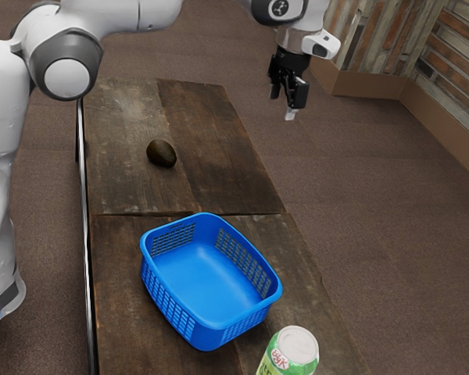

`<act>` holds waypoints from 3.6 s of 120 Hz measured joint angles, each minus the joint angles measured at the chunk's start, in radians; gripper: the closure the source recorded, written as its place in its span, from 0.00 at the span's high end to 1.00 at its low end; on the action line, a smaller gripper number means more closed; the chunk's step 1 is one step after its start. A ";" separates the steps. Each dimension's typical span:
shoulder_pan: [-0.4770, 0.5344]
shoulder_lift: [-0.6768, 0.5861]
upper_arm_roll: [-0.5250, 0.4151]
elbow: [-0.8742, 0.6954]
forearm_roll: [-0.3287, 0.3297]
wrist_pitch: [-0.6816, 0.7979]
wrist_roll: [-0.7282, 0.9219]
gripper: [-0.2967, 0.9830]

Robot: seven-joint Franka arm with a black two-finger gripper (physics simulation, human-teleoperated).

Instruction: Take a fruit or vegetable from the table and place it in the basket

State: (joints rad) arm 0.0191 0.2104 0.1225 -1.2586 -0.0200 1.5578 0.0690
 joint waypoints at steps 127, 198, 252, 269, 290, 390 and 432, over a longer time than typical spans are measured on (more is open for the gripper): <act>-0.008 -0.028 -0.124 -0.087 0.138 -0.118 0.837 0.77; -0.025 -0.195 0.070 -0.572 0.093 0.221 1.071 0.77; 0.000 -0.476 0.131 -0.863 0.098 0.215 1.082 0.77; -0.001 -0.535 0.130 -0.920 0.133 0.226 1.056 0.77; -0.001 -0.571 0.129 -0.941 0.153 0.212 0.985 0.77; 0.012 -0.671 0.201 -1.046 0.264 0.208 0.693 0.77; 0.012 -0.612 0.224 -1.047 0.325 0.296 0.646 0.77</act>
State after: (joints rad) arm 0.0307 -0.4016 0.3463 -2.3058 0.3049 1.8536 0.7150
